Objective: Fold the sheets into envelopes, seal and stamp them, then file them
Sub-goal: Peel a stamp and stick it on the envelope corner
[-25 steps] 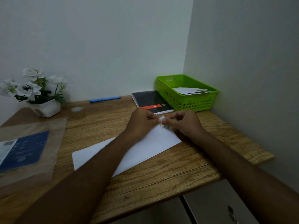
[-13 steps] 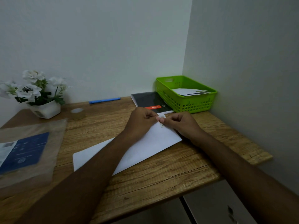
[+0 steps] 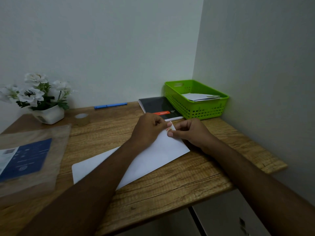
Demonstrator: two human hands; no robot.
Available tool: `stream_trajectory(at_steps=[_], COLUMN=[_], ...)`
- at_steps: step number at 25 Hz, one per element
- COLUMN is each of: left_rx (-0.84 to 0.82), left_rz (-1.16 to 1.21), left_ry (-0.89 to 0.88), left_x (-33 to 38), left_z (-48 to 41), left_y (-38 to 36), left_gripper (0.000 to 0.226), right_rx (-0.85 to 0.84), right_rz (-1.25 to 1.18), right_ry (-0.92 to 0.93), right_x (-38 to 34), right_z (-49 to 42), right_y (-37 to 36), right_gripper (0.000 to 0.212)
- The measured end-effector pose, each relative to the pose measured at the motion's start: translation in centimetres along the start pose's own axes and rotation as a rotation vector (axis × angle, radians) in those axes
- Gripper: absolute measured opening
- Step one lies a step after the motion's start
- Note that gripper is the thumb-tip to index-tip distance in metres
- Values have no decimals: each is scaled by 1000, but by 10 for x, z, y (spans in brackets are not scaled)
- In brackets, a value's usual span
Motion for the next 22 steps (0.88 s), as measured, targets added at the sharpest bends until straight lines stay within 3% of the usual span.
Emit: stream_trajectory(at_steps=[7,11,17,19,22], left_rx=[-42,-40,35,161,353], left_rz=[13,14,5,-127,-344], left_ry=[9,2,29,-35,-362], left_x=[1,0,4,18,60], left_z=[2,1,7,12,29], left_y=[2,3,8,21,37], left_gripper=[28,39,24,20,20], right_rx=[-68,22,2,66,263], right_rz=[-66,-92,-100,-136,-180], right_ry=[-84,-174,-164,-144,-28], right_x=[3,8,8,7,-5], right_z=[2,2,5,6,12], right_y=[0,4,1,6,23], right_gripper=[15,22,19,16,7])
Point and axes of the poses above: each hand's wrist, its own z-axis away from the middle knuckle, its own y-axis out of the back of the hand, x = y × z, the point moved 7 cm from there along -z, towards the middle knuckle, and after that the axes turned 7 degrees about -x, right-handed, at the moved point
